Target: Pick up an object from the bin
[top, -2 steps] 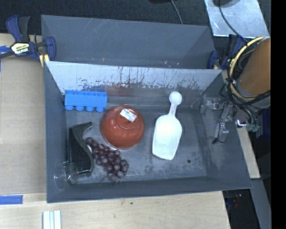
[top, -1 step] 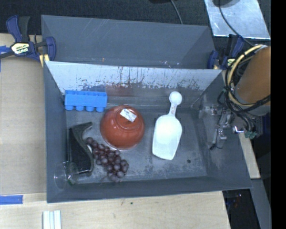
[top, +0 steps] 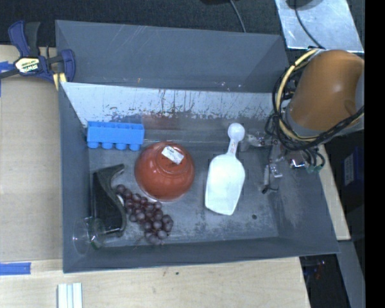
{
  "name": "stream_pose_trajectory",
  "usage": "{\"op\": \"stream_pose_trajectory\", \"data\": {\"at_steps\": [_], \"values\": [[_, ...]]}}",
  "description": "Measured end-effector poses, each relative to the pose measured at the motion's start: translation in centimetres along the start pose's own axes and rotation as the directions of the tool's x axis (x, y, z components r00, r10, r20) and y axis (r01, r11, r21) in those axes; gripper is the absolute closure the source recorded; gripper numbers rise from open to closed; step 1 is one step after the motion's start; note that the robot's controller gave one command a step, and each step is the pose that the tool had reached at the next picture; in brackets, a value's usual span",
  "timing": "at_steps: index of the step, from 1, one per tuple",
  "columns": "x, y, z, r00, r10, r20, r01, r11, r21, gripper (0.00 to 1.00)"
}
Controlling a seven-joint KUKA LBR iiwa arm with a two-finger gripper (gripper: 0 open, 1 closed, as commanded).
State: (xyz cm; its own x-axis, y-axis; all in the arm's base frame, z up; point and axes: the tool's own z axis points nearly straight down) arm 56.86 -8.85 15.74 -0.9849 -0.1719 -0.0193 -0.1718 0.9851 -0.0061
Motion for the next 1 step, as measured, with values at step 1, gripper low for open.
{"op": "stream_pose_trajectory", "data": {"at_steps": [1], "values": [[-5.19, -3.07, 5.32, 0.999, 0.046, -0.019, -0.046, 0.999, -0.003, 0.00]]}}
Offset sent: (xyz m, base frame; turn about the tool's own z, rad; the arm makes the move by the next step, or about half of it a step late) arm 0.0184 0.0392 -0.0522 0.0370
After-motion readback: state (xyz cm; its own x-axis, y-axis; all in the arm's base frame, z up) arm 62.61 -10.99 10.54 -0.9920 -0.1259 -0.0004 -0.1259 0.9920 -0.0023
